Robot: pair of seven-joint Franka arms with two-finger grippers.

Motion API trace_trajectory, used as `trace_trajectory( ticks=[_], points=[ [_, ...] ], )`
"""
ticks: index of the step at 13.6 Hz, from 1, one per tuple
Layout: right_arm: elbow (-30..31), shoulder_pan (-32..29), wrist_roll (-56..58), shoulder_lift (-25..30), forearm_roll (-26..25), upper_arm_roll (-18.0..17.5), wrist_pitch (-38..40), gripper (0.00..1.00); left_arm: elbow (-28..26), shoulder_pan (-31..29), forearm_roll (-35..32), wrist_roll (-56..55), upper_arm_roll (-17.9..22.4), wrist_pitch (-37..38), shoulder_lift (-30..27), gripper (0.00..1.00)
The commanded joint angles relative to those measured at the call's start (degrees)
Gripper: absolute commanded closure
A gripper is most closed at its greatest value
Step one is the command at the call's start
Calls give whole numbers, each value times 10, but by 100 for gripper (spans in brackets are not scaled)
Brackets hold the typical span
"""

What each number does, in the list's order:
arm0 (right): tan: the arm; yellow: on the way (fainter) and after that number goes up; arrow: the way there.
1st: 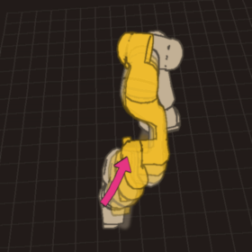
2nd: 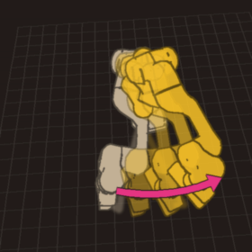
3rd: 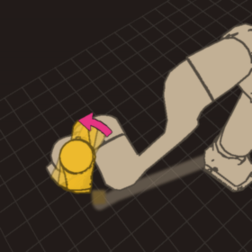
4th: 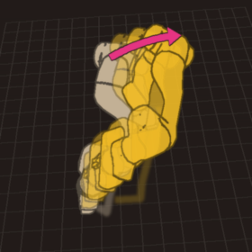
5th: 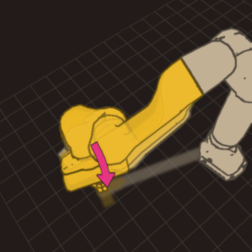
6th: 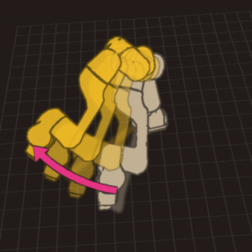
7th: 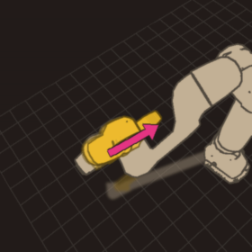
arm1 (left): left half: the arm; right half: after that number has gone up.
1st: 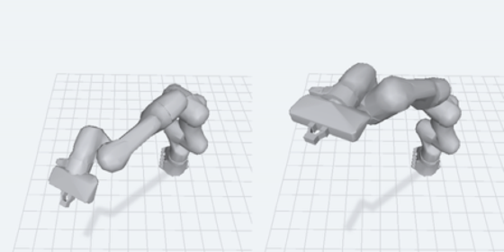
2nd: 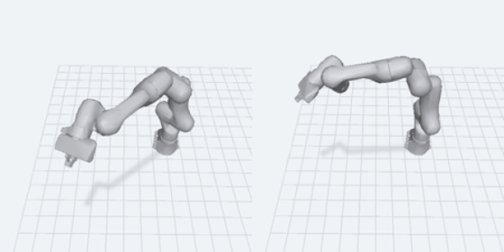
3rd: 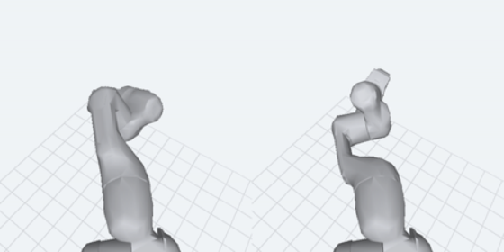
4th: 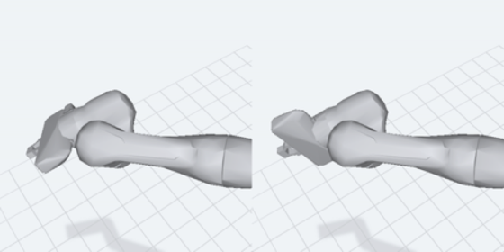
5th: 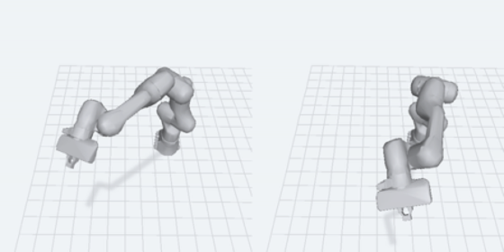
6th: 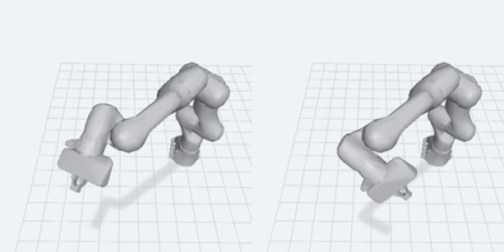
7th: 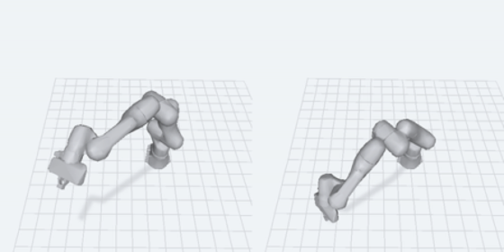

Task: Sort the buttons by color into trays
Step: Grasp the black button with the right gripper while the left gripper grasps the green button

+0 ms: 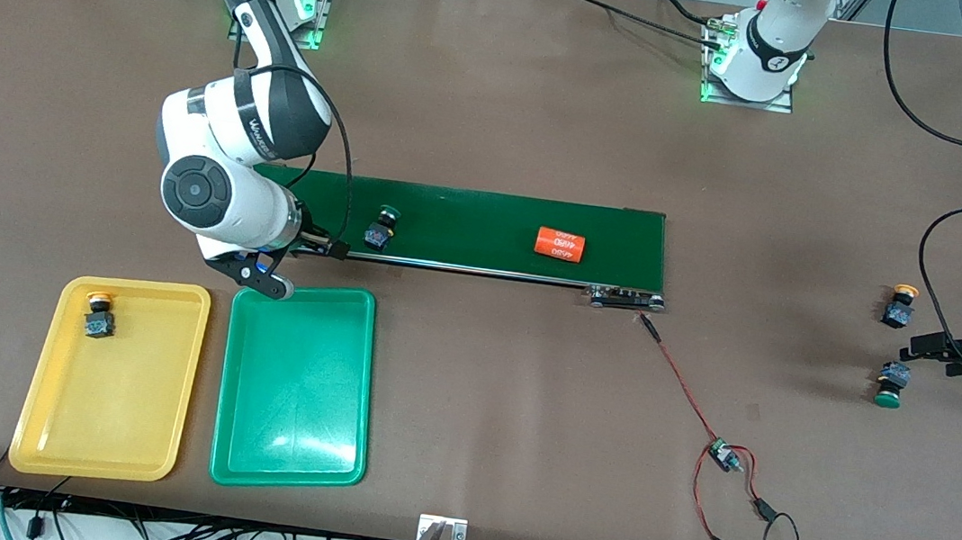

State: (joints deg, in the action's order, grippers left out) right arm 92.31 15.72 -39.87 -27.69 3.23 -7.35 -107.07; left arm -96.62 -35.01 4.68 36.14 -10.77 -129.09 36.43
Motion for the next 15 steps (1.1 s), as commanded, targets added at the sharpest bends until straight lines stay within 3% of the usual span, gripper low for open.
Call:
trace_trajectory(
  ticks=[1,4,7,9,11,13,15],
  points=[
    [30,13,36,24,8,21,-3,0,33,5,-11,-11,0,8,26,0],
    [86,32,43,62,7,32,-28,0,41,6,-20,-5,0,7,36,0],
    [197,23,126,115,7,33,-111,0,59,9,-79,-3,-1,7,57,0],
    [240,13,171,141,7,32,-135,0,66,12,-78,9,-1,5,67,0],
    [247,13,162,146,11,32,-136,0,74,15,-73,9,-2,-8,81,0],
    [248,11,134,141,57,32,-140,0,74,16,-73,8,-1,-19,81,0],
    [247,11,132,134,59,32,-148,0,74,17,-79,10,-1,-20,81,0]
  ],
)
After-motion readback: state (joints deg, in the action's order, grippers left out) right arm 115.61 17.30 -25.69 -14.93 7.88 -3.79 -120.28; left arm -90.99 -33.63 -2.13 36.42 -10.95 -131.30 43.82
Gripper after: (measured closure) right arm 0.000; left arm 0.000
